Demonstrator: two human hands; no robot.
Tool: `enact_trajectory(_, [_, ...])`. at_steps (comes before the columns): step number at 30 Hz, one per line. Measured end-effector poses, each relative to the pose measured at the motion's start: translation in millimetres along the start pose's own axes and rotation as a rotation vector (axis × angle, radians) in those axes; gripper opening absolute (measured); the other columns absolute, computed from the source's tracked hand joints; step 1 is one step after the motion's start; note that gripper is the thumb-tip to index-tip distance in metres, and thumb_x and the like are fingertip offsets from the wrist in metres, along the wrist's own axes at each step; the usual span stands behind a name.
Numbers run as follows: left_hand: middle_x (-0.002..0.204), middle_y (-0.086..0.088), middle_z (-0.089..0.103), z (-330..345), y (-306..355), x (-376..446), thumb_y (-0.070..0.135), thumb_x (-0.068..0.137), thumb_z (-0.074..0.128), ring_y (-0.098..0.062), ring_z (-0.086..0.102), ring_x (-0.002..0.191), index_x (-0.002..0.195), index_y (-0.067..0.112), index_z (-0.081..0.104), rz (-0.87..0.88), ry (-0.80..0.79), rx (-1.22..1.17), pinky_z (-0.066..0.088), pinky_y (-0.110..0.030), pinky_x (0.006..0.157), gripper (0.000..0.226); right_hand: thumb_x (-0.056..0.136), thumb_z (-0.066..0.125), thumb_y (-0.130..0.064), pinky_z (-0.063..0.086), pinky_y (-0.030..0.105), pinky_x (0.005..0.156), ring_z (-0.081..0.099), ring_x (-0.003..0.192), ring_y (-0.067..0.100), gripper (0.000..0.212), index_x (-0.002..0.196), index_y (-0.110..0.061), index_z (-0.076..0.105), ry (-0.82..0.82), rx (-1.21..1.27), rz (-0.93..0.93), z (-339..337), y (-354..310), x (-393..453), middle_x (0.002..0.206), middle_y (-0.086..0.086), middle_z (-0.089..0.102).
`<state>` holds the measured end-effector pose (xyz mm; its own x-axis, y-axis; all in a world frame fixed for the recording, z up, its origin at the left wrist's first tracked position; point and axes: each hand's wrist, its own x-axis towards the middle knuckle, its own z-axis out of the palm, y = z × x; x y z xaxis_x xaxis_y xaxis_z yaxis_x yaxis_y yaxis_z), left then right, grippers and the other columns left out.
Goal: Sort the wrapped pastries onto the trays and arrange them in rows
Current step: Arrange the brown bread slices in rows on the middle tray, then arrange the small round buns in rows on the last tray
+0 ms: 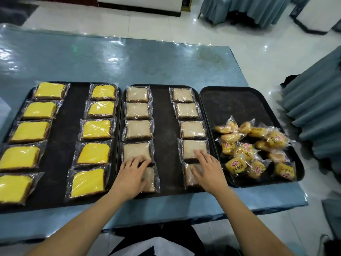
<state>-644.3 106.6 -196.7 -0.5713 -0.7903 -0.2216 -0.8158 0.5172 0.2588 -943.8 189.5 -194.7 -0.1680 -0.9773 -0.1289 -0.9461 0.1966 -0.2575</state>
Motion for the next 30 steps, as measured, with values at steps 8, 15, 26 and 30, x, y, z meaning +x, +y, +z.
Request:
enact_trajectory(8, [0.134,-0.001,0.054,-17,72,45,0.033,0.088,0.063,-0.028,0.051,0.122,0.137,0.027,0.052,0.11,0.187,-0.079,0.043,-0.046,0.102,0.05,0.097,0.056,-0.034,0.037,0.044,0.115,0.045,0.134,0.021,0.054,0.149,-0.024,0.044,0.256,0.1,0.021,-50,19,12,0.146,-0.001,0.049])
enact_trajectory(15, [0.128,0.005,0.055,-22,177,105,0.03,0.087,0.063,-0.02,0.051,0.118,0.133,0.028,0.055,0.212,0.274,-0.126,0.042,-0.04,0.101,0.046,0.094,0.057,-0.028,0.044,0.041,0.102,0.052,0.12,0.021,0.041,0.135,-0.023,0.056,0.372,0.123,-0.008,-89,104,25,0.132,-0.002,0.056])
enact_trajectory(26, [0.137,0.005,0.051,-33,290,251,0.035,0.093,0.061,-0.024,0.048,0.123,0.139,0.029,0.049,-0.068,0.151,-0.133,0.04,-0.045,0.104,0.047,0.096,0.058,-0.029,0.044,0.034,0.101,0.046,0.112,0.008,0.031,0.127,-0.031,0.059,0.175,0.234,-0.032,-124,245,62,0.12,-0.013,0.054])
enact_trajectory(30, [0.123,0.004,0.063,-35,290,276,0.039,0.094,0.061,-0.022,0.058,0.114,0.127,0.032,0.057,-0.173,-0.03,-0.107,0.046,-0.041,0.096,0.034,0.096,0.06,-0.027,0.044,0.028,0.099,0.047,0.108,0.005,0.027,0.123,-0.029,0.061,0.151,0.295,-0.087,-132,256,79,0.118,-0.012,0.055])
